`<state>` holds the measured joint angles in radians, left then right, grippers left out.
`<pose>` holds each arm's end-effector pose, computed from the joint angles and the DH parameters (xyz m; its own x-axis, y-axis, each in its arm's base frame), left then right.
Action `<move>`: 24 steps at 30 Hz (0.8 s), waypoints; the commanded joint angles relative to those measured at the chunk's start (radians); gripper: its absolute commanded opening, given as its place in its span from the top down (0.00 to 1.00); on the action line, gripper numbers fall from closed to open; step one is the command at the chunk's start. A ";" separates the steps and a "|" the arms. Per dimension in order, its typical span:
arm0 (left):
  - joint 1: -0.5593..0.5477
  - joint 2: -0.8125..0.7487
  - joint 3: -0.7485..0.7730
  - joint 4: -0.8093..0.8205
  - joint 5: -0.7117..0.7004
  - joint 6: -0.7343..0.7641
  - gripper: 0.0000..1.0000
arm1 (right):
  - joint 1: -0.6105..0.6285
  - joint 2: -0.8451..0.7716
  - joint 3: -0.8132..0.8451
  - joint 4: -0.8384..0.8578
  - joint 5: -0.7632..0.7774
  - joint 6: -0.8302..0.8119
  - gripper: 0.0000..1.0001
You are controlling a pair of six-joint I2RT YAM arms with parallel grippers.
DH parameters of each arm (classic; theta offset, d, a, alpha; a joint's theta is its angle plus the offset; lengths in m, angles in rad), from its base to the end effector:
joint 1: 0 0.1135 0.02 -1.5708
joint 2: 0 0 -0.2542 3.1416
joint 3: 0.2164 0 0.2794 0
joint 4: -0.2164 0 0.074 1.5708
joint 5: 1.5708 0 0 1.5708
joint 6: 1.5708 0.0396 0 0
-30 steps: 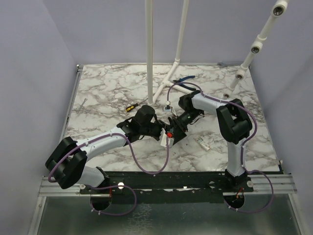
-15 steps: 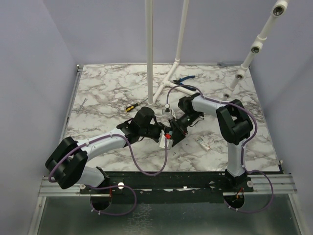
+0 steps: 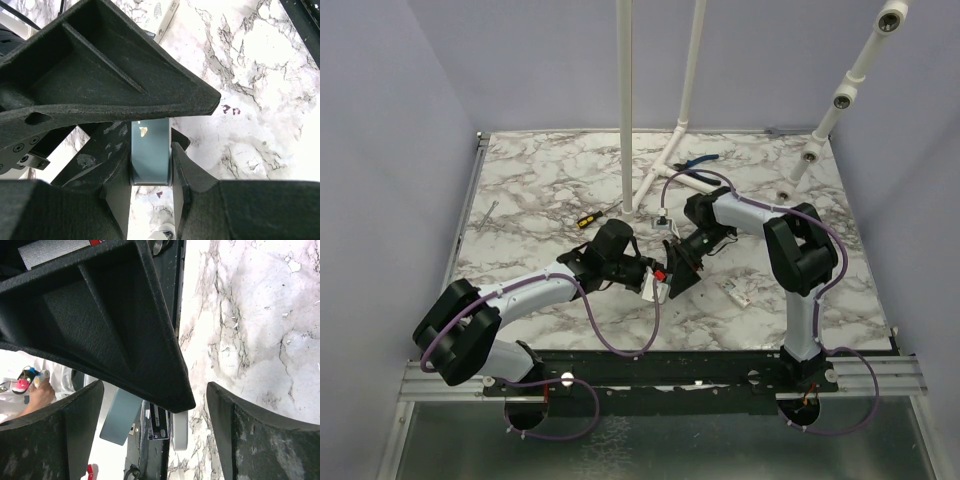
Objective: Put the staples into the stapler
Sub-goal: Adjust the stapler at the center of the board.
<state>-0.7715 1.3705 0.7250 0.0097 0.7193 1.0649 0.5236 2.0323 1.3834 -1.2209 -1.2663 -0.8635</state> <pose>0.2019 -0.2328 0.1847 0.5849 0.3490 -0.7321 0.8107 -0.2799 0.5142 0.2942 0.2135 0.1419 -0.6088 -0.6146 -0.5016 -0.5684 -0.1032 0.8163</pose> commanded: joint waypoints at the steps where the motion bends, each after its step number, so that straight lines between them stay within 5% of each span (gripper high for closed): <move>1: 0.006 0.009 -0.016 0.016 0.052 -0.022 0.95 | 0.003 -0.026 0.000 0.002 -0.023 -0.003 0.14; 19: 0.007 0.030 -0.020 0.068 -0.079 0.018 0.94 | 0.024 0.005 0.026 -0.061 -0.033 -0.054 0.25; 20: 0.007 0.029 -0.020 0.068 -0.081 0.018 0.92 | 0.024 0.005 0.026 -0.059 -0.031 -0.052 0.33; 22: 0.007 0.026 -0.023 0.069 -0.089 0.016 0.80 | 0.023 0.001 0.022 -0.030 -0.016 -0.024 0.93; 24: 0.007 0.022 -0.032 0.069 -0.094 0.020 0.68 | 0.023 -0.016 0.006 0.013 0.007 0.004 1.00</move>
<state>-0.7753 1.3861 0.7227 0.0711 0.6956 1.0607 0.5304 2.0373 1.3861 -1.2186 -1.2282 -0.9070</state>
